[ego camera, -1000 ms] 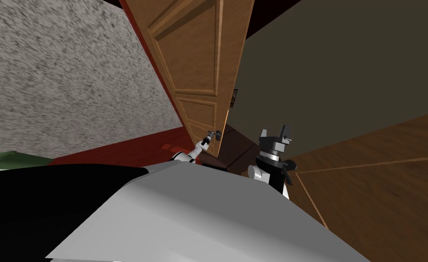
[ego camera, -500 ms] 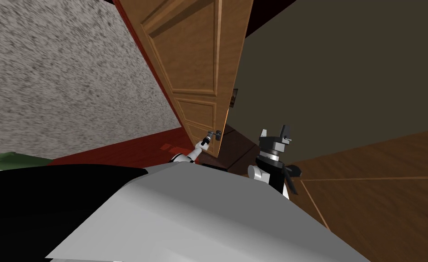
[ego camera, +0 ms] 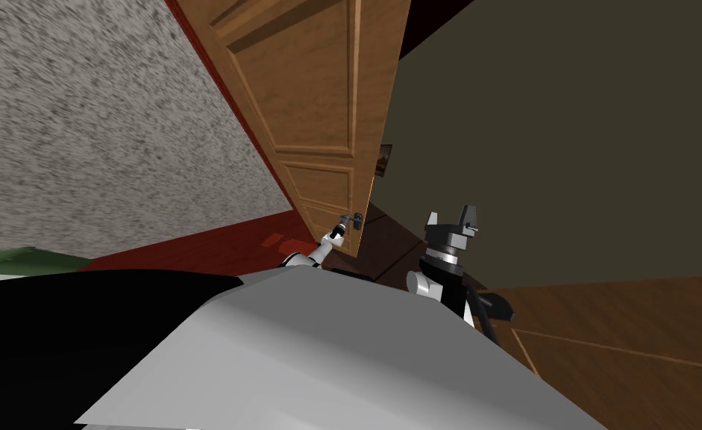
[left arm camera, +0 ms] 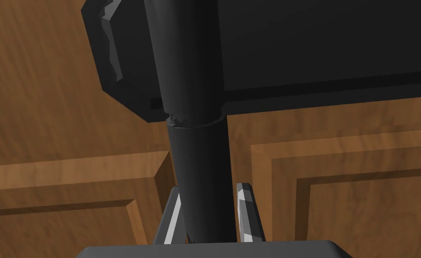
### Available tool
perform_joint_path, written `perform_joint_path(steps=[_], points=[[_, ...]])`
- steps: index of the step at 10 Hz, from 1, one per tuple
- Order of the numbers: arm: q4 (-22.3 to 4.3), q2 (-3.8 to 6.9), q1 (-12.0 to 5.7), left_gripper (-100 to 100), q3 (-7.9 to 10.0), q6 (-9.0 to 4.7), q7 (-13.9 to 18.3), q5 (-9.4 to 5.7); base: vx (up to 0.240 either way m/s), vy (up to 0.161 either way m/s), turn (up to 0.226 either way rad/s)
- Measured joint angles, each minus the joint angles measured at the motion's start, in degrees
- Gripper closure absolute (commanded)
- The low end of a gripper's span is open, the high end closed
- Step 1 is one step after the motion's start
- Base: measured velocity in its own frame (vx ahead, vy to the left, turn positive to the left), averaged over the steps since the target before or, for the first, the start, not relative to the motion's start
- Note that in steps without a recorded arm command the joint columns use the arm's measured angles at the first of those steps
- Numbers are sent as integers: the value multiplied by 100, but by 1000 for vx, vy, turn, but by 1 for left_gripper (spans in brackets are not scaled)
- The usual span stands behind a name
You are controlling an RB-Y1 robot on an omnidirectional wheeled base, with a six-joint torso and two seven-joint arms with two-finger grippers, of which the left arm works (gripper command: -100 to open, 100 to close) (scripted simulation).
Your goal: Push the door open
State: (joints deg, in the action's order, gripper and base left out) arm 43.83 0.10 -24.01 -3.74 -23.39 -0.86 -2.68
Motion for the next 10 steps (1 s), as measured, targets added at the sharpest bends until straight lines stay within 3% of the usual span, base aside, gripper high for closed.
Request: perform_joint_path(steps=[1, 4, 9, 10], points=[[72, -39, 19, 100, 39, 50, -95, -59, 108, -103, 53], [71, -192, 20, 100, 214, 21, -378, -250, 64, -125, 76], [-80, -76, -23, 100, 75, -7, -530, -459, 96, 29, 34], [92, -73, 43, 100, 72, 54, -560, -460, 85, 23, 95]])
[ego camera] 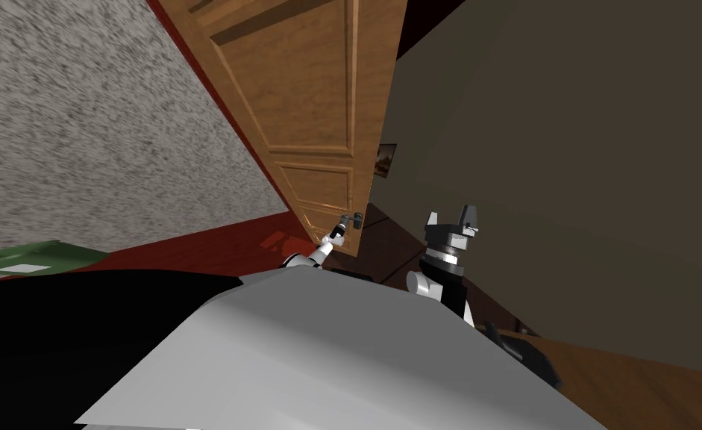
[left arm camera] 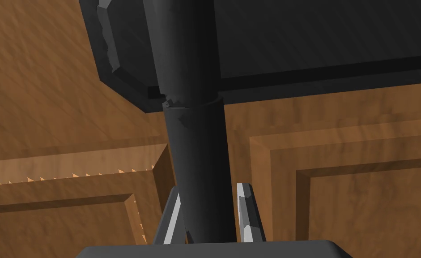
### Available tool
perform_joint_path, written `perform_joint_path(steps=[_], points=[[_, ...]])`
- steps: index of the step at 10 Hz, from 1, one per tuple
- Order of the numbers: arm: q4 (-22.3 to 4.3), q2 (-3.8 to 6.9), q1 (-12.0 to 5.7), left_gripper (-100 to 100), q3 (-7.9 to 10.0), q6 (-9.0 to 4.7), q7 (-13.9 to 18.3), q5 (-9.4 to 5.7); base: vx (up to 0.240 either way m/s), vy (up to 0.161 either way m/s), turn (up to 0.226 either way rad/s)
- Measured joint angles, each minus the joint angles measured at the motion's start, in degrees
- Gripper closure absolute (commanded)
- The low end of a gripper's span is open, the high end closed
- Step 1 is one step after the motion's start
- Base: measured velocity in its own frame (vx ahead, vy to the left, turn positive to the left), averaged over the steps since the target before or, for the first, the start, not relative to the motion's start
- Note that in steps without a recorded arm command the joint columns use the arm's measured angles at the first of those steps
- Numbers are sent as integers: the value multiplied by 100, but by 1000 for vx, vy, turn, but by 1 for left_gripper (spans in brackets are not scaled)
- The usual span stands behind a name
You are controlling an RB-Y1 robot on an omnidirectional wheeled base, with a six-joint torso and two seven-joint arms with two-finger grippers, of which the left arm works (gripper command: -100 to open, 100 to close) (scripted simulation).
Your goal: Push the door open
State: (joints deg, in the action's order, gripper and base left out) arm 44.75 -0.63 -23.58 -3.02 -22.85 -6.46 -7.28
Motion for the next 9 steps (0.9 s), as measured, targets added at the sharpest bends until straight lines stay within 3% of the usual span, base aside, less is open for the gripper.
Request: perform_joint_path(steps=[1, 3, 4, 5, 6, 8, 9], points=[[108, 34, 72, 100, -45, 25, -43, -42, 138, 40, 74], [36, 44, 48, 100, -99, 15, -144, -143, 77, 7, 21], [247, 59, 134, 100, -96, 128, -193, -169, 38, 14, 28], [72, 77, 29, 100, -92, 42, -201, -189, 71, 17, 64], [38, 137, 30, 100, -118, -7, -199, -241, 129, 5, 137], [66, 158, 86, 100, -232, 17, -340, -415, 164, -1, 110], [-64, 145, 33, 100, -272, -51, -411, -503, 115, -11, 14]])
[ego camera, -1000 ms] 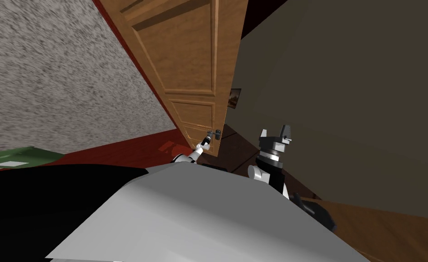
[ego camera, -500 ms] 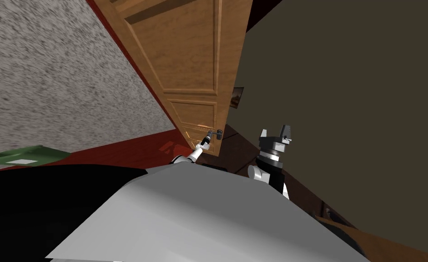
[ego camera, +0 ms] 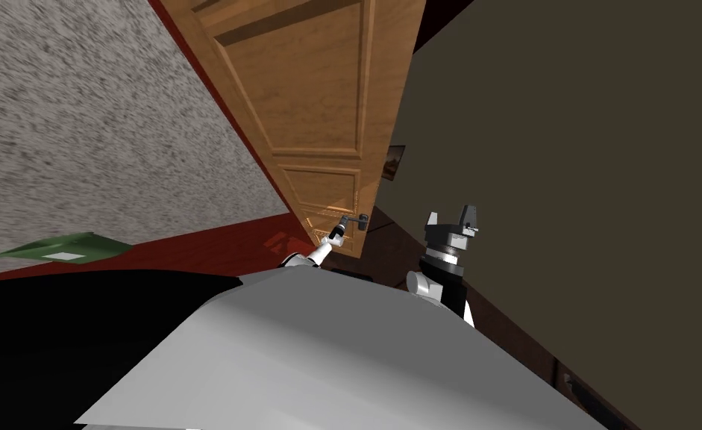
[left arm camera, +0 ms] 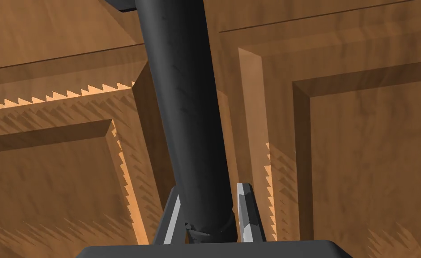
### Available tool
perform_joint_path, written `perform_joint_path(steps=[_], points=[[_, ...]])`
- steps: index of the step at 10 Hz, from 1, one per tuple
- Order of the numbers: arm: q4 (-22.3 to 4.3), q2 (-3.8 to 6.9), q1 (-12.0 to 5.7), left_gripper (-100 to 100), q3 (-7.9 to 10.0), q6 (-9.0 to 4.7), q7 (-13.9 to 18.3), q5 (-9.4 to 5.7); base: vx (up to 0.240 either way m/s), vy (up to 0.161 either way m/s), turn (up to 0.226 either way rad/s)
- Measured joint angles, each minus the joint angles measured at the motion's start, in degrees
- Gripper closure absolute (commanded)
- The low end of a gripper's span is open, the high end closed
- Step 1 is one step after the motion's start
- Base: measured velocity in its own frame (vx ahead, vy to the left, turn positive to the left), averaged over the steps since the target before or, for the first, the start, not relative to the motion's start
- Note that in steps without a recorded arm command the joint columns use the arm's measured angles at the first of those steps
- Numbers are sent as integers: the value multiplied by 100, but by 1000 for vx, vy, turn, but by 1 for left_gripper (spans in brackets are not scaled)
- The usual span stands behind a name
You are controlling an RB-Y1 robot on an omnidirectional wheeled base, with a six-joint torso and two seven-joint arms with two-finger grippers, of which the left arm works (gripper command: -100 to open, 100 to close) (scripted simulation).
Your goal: Push the door open
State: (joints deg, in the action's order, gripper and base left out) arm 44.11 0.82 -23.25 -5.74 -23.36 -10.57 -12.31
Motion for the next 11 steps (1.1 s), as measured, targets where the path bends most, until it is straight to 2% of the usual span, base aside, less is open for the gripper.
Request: perform_joint_path(steps=[1, 2, 3, 6, 11], points=[[141, -8, 67, 100, -7, 23, -66, -34, 46, -18, 36], [480, 83, 231, 100, -27, 142, -69, -42, 12, 14, 110], [328, 161, 106, -100, 26, 98, -40, -67, 31, 49, 194], [425, 287, 176, -100, -231, 85, -261, -363, 37, 61, 115], [706, 380, 345, -100, -690, 129, -704, -900, 28, 36, 138]])
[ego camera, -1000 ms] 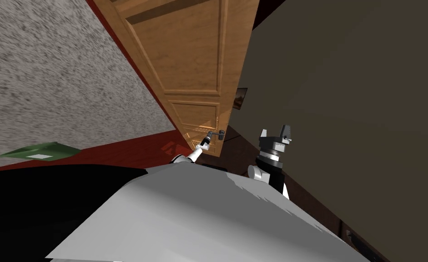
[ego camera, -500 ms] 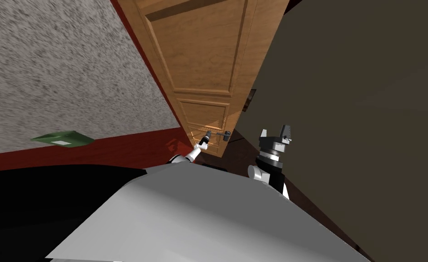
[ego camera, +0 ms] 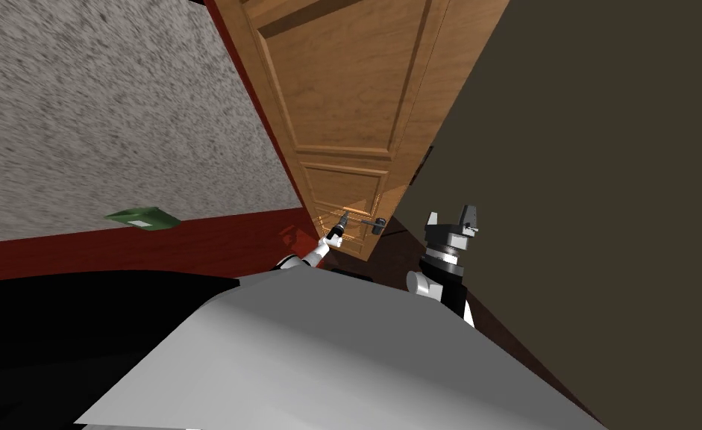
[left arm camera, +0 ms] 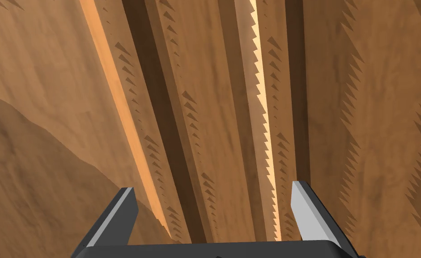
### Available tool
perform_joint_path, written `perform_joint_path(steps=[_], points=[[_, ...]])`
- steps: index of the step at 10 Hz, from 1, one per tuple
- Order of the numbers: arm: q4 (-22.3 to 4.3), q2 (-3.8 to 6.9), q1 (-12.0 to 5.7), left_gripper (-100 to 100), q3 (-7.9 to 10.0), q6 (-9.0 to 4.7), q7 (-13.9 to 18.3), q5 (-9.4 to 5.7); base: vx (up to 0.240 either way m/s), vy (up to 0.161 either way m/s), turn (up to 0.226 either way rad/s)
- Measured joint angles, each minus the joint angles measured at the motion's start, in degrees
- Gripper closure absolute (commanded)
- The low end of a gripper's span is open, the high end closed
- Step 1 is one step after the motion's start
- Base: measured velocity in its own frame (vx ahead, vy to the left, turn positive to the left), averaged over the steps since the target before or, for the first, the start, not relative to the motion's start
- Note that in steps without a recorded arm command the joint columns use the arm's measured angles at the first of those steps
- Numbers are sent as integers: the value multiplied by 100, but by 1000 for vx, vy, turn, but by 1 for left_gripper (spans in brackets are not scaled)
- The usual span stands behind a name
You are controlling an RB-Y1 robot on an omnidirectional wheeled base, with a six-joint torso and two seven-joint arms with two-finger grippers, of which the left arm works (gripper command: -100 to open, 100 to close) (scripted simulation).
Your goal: Push the door open
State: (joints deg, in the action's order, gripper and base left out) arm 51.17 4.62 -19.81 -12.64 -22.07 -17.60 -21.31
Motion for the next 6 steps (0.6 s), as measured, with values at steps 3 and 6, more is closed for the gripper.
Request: perform_joint_path(steps=[3, 6], points=[[102, 32, 82, -100, -269, -23, -202, -295, 13, 14, 108], [233, 13, 163, -100, -525, -6, -437, -592, 0, 0, 119]])
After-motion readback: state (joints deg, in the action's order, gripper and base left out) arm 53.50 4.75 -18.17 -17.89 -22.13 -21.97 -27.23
